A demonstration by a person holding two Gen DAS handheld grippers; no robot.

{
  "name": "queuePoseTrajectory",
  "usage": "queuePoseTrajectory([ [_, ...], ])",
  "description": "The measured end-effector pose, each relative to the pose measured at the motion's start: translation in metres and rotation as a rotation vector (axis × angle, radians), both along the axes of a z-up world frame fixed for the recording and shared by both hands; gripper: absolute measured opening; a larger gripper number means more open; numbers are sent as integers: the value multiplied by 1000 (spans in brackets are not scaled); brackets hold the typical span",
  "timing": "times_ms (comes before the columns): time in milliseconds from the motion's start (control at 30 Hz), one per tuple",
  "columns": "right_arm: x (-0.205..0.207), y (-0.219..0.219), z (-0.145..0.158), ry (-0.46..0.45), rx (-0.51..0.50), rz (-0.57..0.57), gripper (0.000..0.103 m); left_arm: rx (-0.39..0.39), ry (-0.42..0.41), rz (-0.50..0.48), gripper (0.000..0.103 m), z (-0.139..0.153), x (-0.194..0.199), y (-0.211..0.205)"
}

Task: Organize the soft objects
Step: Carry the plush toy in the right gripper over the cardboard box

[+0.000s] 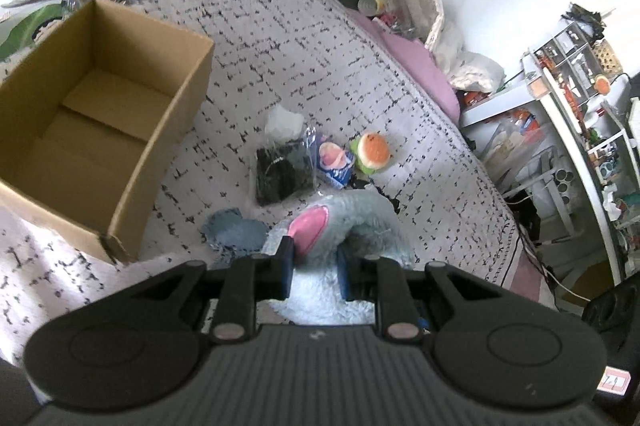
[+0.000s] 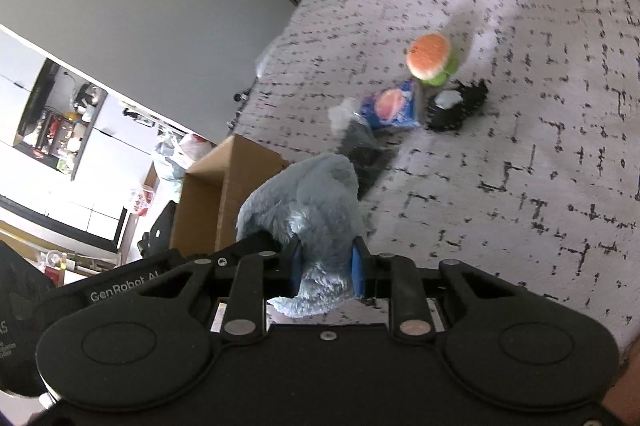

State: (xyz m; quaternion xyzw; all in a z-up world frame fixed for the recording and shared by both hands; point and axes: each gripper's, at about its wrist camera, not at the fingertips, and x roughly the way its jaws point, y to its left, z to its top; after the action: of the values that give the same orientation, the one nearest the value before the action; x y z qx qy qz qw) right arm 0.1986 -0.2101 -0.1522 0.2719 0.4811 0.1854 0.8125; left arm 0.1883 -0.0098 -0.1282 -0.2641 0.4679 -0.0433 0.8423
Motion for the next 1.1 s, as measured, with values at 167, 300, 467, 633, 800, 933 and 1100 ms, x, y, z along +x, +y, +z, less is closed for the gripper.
queuePoseTrajectory([
  [167,-8,12,17,-37,-8,-11,23,1,-31,2,21,16,-8,10],
  [300,-13,22,28,-57,-19,-14,23,-3,-46,6,21,26,-12,17],
  [467,-14,35,40,-70,-21,-13,23,-10,-64,11,21,37,-13,30],
  [633,-15,48,50,-84,-32,-14,23,-14,-80,17,21,46,-14,42],
  [800,-12,60,53,-91,-31,-9,23,-18,-91,27,21,48,-15,55],
  [933,-9,72,53,-91,-29,-1,23,-24,-96,45,21,49,-15,67],
  [1100,-4,91,53,-92,-31,19,23,-27,-97,68,21,49,-15,85],
])
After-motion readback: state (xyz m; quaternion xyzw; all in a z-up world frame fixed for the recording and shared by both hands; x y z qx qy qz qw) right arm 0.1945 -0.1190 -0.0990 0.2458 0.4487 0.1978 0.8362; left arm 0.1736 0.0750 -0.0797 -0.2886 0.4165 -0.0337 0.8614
